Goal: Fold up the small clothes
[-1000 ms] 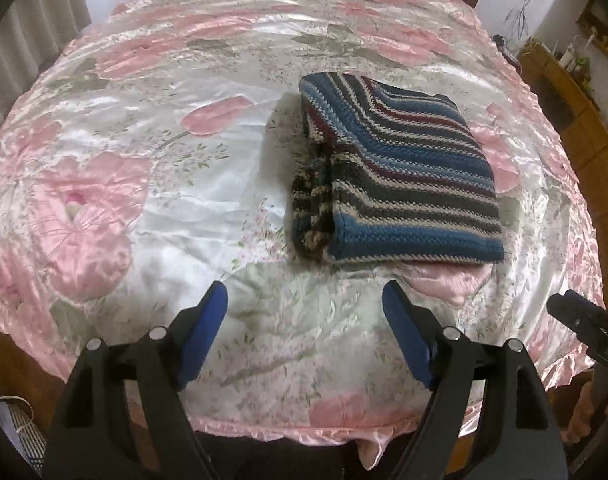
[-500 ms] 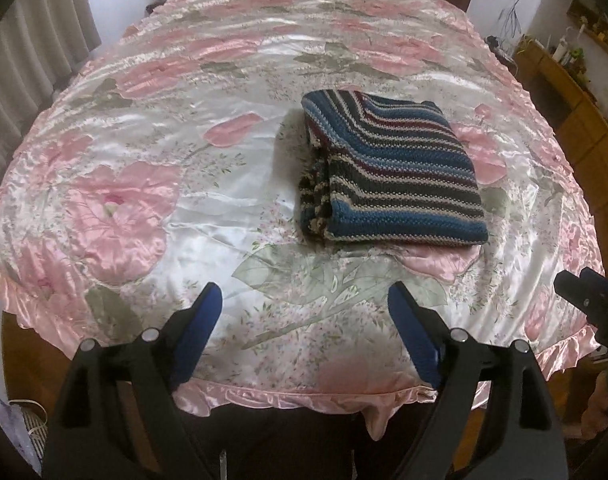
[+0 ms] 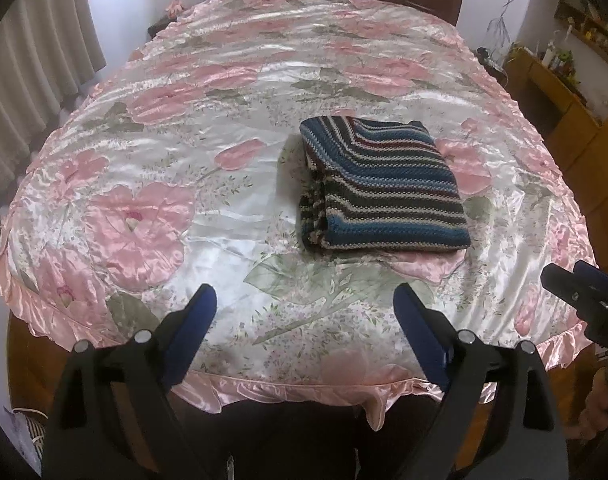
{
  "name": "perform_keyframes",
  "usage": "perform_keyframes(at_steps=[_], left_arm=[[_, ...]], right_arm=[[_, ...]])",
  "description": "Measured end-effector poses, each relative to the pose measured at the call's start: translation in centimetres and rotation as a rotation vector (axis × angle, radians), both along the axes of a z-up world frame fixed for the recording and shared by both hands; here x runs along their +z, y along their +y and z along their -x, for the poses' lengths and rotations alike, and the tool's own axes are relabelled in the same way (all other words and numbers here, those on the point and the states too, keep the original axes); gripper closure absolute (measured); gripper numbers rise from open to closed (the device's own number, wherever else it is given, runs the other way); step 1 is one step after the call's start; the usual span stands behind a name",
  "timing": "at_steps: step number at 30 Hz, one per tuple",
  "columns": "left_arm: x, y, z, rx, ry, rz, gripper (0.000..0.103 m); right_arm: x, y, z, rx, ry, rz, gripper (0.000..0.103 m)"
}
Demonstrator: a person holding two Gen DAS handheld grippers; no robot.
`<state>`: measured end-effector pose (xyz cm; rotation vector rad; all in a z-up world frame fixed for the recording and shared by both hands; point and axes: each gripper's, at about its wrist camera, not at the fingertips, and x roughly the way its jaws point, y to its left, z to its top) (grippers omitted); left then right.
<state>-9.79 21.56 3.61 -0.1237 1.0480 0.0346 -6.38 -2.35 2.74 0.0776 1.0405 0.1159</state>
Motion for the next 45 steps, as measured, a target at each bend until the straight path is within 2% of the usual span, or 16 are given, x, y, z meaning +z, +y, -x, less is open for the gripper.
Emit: perform_keyframes(at_steps=[13,45], left_arm=[[2.5,-0.6,1.5,-0.01,-0.071,-0.024,0.013],[2.4,-0.4,1.6,0.003,-0.068,-0.046,0.013]], right_arm=[[1.0,0.7,1.2,-0.005,-0.026,0.034,0.004],[1.2,0.8,0.8,0.01,-0.033,0.084,0.004]])
